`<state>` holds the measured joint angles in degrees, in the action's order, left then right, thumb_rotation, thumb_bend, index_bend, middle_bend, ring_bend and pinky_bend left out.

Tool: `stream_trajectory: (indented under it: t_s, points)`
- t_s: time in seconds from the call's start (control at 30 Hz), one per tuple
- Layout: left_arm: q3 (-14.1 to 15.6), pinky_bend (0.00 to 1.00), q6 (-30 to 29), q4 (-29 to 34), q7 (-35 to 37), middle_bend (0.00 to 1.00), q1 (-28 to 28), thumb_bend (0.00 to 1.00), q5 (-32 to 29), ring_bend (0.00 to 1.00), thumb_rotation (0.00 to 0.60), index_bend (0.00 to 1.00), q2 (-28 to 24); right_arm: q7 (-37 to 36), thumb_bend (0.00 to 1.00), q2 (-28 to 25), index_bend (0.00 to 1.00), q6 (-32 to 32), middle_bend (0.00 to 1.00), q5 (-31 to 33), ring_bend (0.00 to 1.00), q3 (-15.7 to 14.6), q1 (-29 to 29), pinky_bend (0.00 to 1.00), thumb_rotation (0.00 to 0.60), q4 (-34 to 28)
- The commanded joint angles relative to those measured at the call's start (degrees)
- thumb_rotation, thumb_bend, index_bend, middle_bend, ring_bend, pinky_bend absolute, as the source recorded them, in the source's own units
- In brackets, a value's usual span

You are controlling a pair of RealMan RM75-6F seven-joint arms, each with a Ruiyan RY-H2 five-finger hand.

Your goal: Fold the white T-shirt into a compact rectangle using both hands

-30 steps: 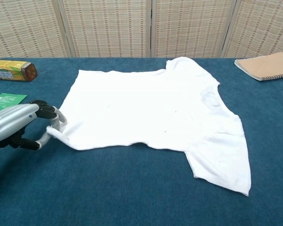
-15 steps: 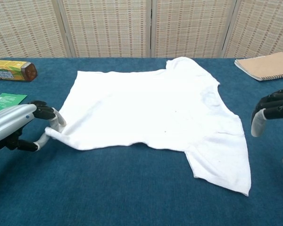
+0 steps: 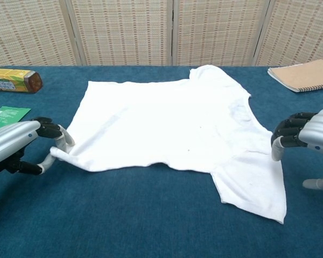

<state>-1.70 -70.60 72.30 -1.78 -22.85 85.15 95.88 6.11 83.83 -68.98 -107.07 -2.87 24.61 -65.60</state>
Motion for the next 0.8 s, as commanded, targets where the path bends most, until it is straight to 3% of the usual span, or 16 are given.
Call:
stream_trajectory:
  t_s: [0.03,0.37,0.8]
  points:
    - [0.0,0.02,0.0,-0.1,0.1,0.31,0.0,0.60,0.0,0.20,0.600,0.72,0.1,-1.0,0.11,2.0,0.40,0.0,0.33,0.2,0.21,0.2,1.4,0.20,0.600,3.1]
    - [-0.1,0.02,0.2,-0.6,0.8,0.31,0.1,0.60,-0.2,0.20,0.600,0.72,0.1,-4.2,0.11,7.0,0.40,-1.0,0.33,0.5,0.21,-0.7,3.5,0.20,0.600,11.6]
    - [-0.1,0.02,0.3,-0.7,1.3,0.31,0.2,0.60,-0.3,0.20,0.600,0.72,0.3,-6.6,0.11,9.7,0.40,-3.6,0.33,0.4,0.21,-2.4,4.5,0.20,0.600,15.5]
